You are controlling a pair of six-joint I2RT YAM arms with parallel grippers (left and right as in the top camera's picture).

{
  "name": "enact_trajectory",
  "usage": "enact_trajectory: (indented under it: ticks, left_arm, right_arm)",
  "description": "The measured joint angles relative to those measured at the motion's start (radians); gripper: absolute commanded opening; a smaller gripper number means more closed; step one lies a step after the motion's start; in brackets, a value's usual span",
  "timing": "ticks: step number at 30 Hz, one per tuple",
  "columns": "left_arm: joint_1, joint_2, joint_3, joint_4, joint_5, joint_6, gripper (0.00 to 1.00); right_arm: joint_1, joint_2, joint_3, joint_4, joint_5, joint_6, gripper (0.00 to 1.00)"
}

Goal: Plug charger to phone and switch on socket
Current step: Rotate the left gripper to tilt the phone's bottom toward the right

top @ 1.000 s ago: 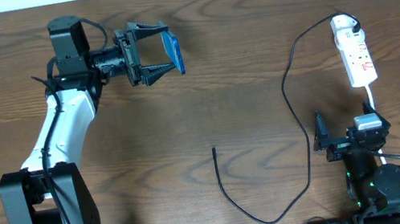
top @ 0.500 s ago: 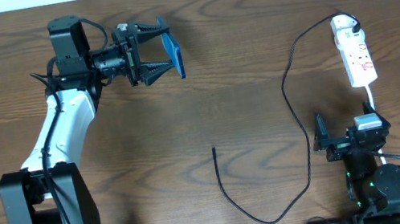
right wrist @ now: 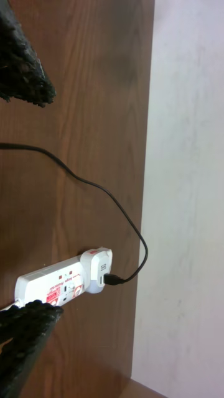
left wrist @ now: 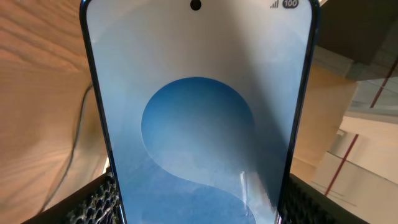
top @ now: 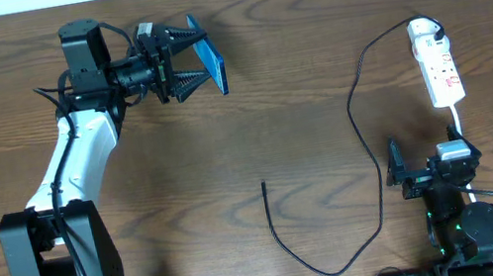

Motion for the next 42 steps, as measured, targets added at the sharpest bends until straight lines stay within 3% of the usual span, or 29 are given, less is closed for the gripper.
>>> enact_trajectory:
  ticks: [28,42]
  left_arm:
    - [0.0,0.0,0.0,-0.002,-0.25,0.069,0.07]
    - [0.0,0.0,0.0,-0.003,-0.275,0.095,0.07]
  right_arm:
    - [0.0,0.0,0.0,0.0,0.0,0.0,0.99]
    - [0.0,0.0,0.0,0.0,0.0,0.0,0.99]
